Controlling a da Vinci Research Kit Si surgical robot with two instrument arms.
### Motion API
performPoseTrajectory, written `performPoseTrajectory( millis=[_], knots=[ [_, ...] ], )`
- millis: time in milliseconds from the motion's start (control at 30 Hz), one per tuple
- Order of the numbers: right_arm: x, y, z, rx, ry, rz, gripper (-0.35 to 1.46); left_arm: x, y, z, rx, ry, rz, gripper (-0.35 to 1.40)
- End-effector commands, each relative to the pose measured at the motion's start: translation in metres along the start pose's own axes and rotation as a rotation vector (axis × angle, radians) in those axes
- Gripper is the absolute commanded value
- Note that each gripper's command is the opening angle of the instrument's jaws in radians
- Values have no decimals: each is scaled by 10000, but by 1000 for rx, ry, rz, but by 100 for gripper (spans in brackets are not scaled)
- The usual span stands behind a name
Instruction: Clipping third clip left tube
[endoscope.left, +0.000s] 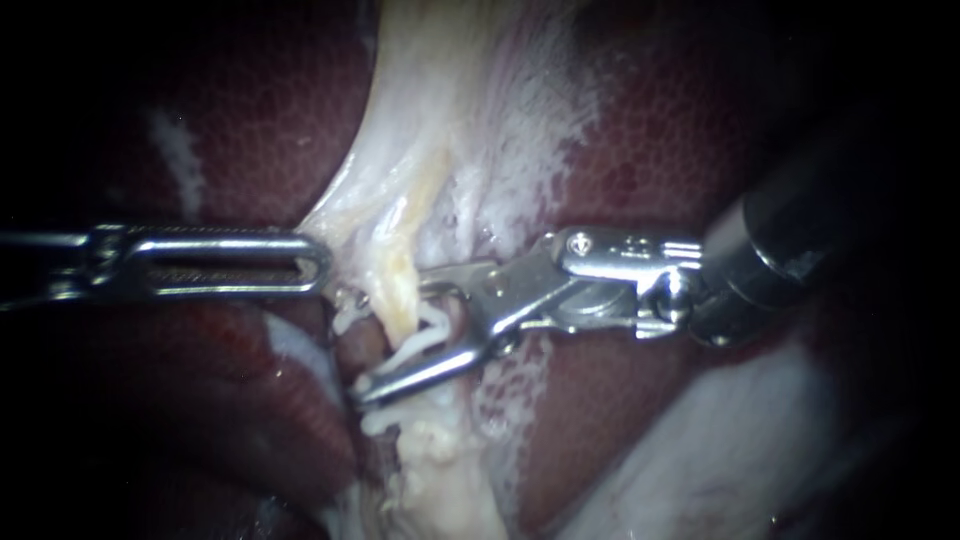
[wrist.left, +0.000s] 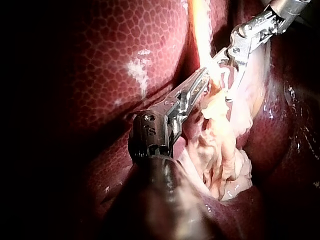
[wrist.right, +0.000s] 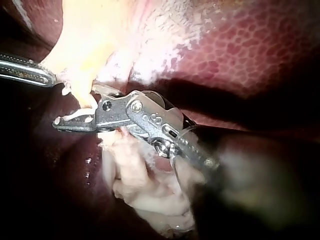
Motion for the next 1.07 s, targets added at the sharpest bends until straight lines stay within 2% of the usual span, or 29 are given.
performPoseTrajectory(
  millis=[33, 167, 200, 233, 300, 500, 1067],
  knots=[
    [0, 0, 2, 0, 1, 0, 53, 0, 0, 0, 0, 0, 0, -35],
    [-3, 0, 1, 0, 0, -1, 44, 1, 0, 0, 0, 0, 0, -35],
    [-4, 0, 0, 0, 0, 4, 32, 1, 0, 0, 0, 0, 0, -35],
    [-6, 0, -3, 2, 2, 45, 6, 1, 0, 0, 0, 0, 0, -35],
    [-9, 0, -8, 4, 4, 96, -35, 1, 0, 0, 0, 0, 0, -35],
    [-16, 7, -19, 0, 5, 107, -35, 1, 0, 0, 0, 0, 0, -35],
    [-21, 3, -16, 2, 6, 109, -35, 1, 0, 0, 0, 0, 0, -35]
  ],
)
